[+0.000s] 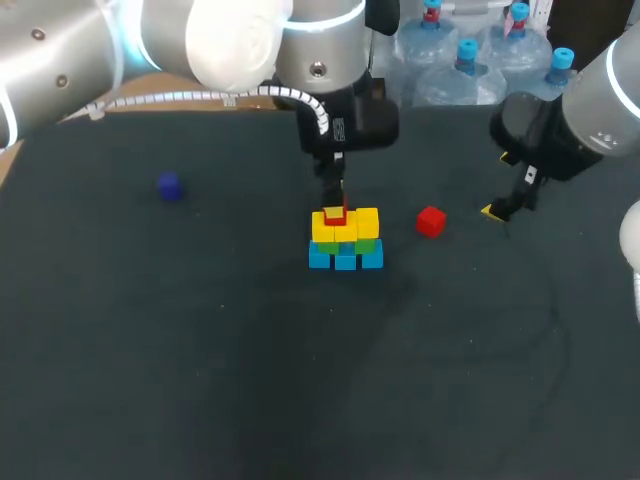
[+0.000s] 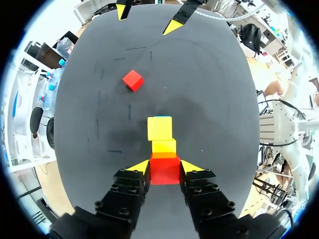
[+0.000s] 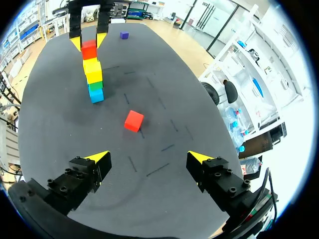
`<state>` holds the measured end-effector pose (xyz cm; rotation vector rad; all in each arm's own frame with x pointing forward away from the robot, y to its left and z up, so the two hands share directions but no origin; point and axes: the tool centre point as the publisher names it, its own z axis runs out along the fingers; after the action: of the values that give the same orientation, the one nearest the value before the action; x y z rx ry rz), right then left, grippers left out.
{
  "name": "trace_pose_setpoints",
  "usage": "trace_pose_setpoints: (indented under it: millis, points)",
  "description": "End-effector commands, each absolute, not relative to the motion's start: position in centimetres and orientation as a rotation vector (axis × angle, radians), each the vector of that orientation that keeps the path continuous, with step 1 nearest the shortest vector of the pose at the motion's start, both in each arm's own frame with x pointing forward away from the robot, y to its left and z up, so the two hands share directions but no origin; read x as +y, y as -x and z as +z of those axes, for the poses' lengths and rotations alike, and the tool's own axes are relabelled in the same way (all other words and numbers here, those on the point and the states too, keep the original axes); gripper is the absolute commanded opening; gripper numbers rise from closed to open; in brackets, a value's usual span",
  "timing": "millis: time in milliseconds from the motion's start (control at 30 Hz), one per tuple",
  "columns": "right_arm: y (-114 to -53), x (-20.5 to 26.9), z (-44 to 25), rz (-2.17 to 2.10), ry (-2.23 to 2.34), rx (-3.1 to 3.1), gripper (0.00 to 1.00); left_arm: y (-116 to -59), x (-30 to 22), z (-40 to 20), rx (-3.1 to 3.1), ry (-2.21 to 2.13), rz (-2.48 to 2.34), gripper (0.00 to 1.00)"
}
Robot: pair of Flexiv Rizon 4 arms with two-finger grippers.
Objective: Place the blue cubes, place green cubes on the blue cubes, place the yellow cubes on the green cubes, then place the red cubes on the yellow cubes, and place purple cube on the red cubes.
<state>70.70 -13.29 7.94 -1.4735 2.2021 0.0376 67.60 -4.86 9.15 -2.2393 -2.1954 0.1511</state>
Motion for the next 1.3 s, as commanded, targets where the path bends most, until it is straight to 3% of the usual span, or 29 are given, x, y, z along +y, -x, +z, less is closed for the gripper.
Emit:
trace_pose_setpoints:
  millis: [33, 167, 200, 233, 300, 333, 367, 400, 500, 600, 667, 767, 800, 833, 900, 967, 1033, 1067, 1100, 1167, 1200, 1233, 1267, 1300]
  points:
    - [-70.5, -13.3, 7.9, 0.029, 1.468, 2.201, 1.00, -67.8, -4.9, 9.1, -2.192, 2.239, 0.156, 0.00]
    - [-70.5, -13.3, 7.9, 0.029, 1.468, 2.201, 1.00, -67.8, -5.0, 9.1, -2.187, 2.249, 0.171, 0.00]
    - [-70.5, -13.3, 7.9, 0.029, 1.468, 2.201, 1.00, -67.8, -5.0, 9.1, -2.186, 2.250, 0.173, 0.05]
    - [-70.5, -13.3, 7.9, 0.029, 1.468, 2.201, 1.00, -67.8, -5.0, 9.2, -2.186, 2.250, 0.177, 0.35]
    - [-70.5, -13.3, 7.9, 0.029, 1.468, 2.201, 1.00, -67.8, -5.0, 9.2, -2.184, 2.252, 0.180, 0.50]
    - [-70.5, -13.3, 7.9, 0.029, 1.468, 2.201, 1.00, -67.8, -5.0, 9.2, -2.182, 2.254, 0.182, 0.73]
    - [-70.5, -13.3, 7.9, 0.029, 1.468, 2.201, 1.00, -67.8, -5.0, 9.2, -2.180, 2.256, 0.184, 0.90]
    - [-70.5, -13.3, 7.9, 0.029, 1.468, 2.201, 1.00, -67.8, -5.0, 9.2, -2.180, 2.256, 0.184, 0.91]
    - [-70.5, -13.3, 7.9, 0.029, 1.468, 2.201, 1.00, -67.8, -5.0, 9.2, -2.182, 2.253, 0.184, 0.85]
    - [-70.5, -13.3, 7.9, 0.029, 1.468, 2.201, 1.00, -67.7, -4.9, 9.2, -2.184, 2.249, 0.184, 0.87]
    - [-70.5, -13.3, 7.9, 0.029, 1.468, 2.201, 1.00, -67.7, -4.9, 9.2, -2.186, 2.247, 0.182, 0.73]
    - [-70.5, -13.3, 7.9, 0.029, 1.468, 2.201, 1.00, -67.6, -4.8, 9.3, -2.187, 2.247, 0.184, 0.90]
    - [-70.5, -13.3, 7.9, 0.029, 1.468, 2.201, 1.00, -67.6, -4.8, 9.4, -2.189, 2.248, 0.183, 0.85]
    - [-70.5, -13.3, 7.9, 0.029, 1.468, 2.201, 1.00, -67.6, -4.7, 9.5, -2.191, 2.249, 0.181, 0.58]
    - [-70.5, -13.3, 7.9, 0.029, 1.468, 2.201, 1.00, -67.6, -4.6, 9.8, -2.200, 2.253, 0.174, 0.26]
    - [-70.5, -13.3, 7.9, 0.029, 1.468, 2.201, 1.00, -67.6, -4.5, 10.3, -2.207, 2.261, 0.166, 0.31]
    - [-70.5, -13.3, 7.9, 0.029, 1.468, 2.201, 1.00, -67.5, -4.5, 10.8, -2.213, 2.272, 0.160, 0.29]
    - [-70.5, -13.3, 7.9, 0.029, 1.468, 2.201, 1.00, -67.5, -4.4, 11.0, -2.216, 2.278, 0.157, 0.16]
    - [-70.5, -13.3, 7.9, 0.029, 1.468, 2.201, 1.00, -67.4, -4.4, 11.3, -2.217, 2.281, 0.154, 0.11]
    - [-70.5, -13.3, 7.9, 0.029, 1.468, 2.201, 1.00, -67.4, -4.2, 11.6, -2.222, 2.286, 0.152, 0.13]
    - [-70.5, -13.3, 7.9, 0.029, 1.468, 2.201, 1.00, -67.4, -4.2, 11.8, -2.226, 2.289, 0.150, 0.09]
    - [-70.5, -13.3, 7.9, 0.029, 1.468, 2.201, 1.00, -67.3, -4.1, 11.8, -2.226, 2.292, 0.143, 0.00]
    - [-70.5, -13.3, 7.9, 0.029, 1.468, 2.201, 1.00, -67.3, -4.1, 11.9, -2.221, 2.298, 0.141, 0.00]
    - [-70.5, -13.3, 7.9, 0.029, 1.468, 2.201, 1.00, -67.3, -4.1, 12.0, -2.219, 2.301, 0.141, 0.19]
